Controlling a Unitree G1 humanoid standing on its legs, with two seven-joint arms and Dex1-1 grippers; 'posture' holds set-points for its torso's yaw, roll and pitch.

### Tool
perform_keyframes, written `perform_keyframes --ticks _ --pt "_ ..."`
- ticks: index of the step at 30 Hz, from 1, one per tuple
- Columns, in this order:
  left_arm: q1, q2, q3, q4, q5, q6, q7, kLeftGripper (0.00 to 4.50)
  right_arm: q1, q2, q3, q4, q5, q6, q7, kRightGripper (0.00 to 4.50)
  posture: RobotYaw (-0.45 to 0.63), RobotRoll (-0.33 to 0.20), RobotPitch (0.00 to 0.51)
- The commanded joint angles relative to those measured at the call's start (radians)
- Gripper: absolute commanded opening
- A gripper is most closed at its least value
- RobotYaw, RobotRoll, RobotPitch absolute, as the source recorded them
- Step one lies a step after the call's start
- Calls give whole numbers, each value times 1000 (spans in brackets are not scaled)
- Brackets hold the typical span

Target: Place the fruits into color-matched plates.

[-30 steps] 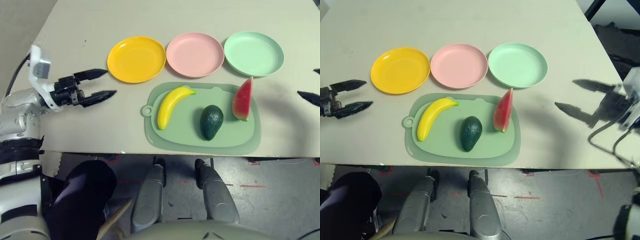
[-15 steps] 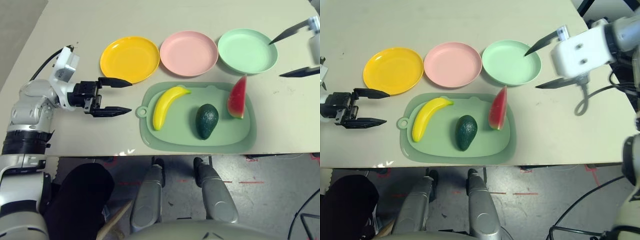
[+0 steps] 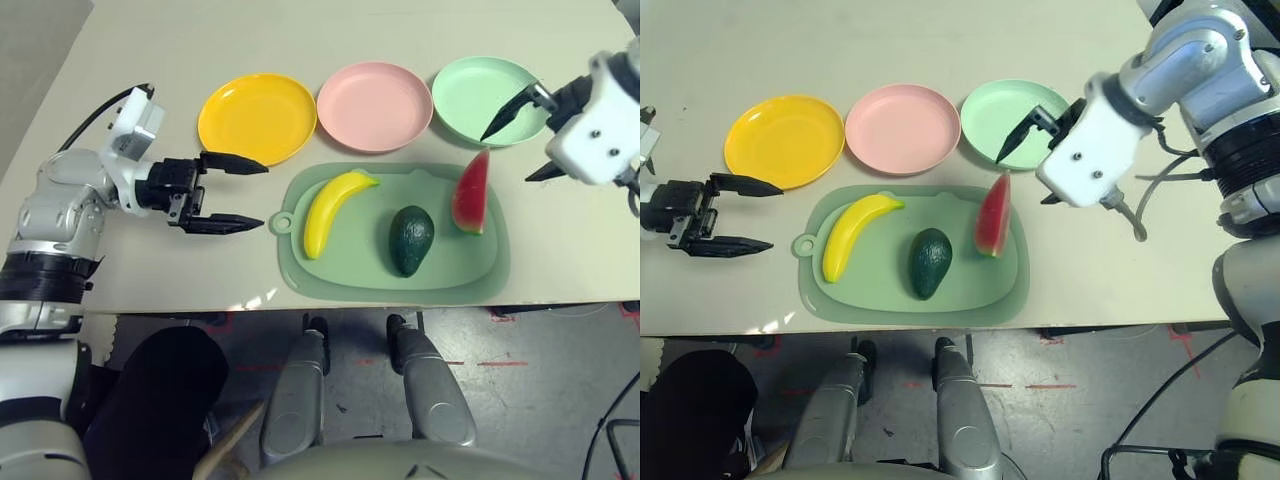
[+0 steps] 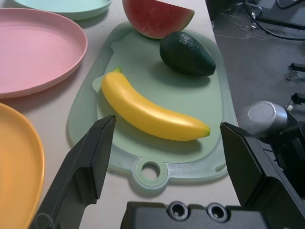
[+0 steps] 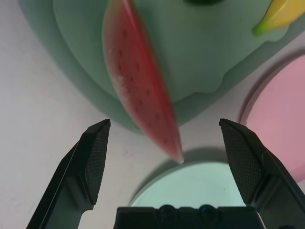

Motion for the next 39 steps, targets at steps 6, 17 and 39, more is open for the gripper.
perform_keyframes --ticks 6,17,39 --pt "-30 -4 -46 -7 -23 -47 -10 4459 18 42 39 -64 29 53 5 4500 -105 0 309" --pt "-62 5 -60 -26 52 -73 -10 4459 31 56 83 -62 3 66 5 4500 -93 0 318" --pt "-56 -34 -12 -233 256 139 149 4459 101 136 27 -38 -82 133 5 4500 -78 0 327"
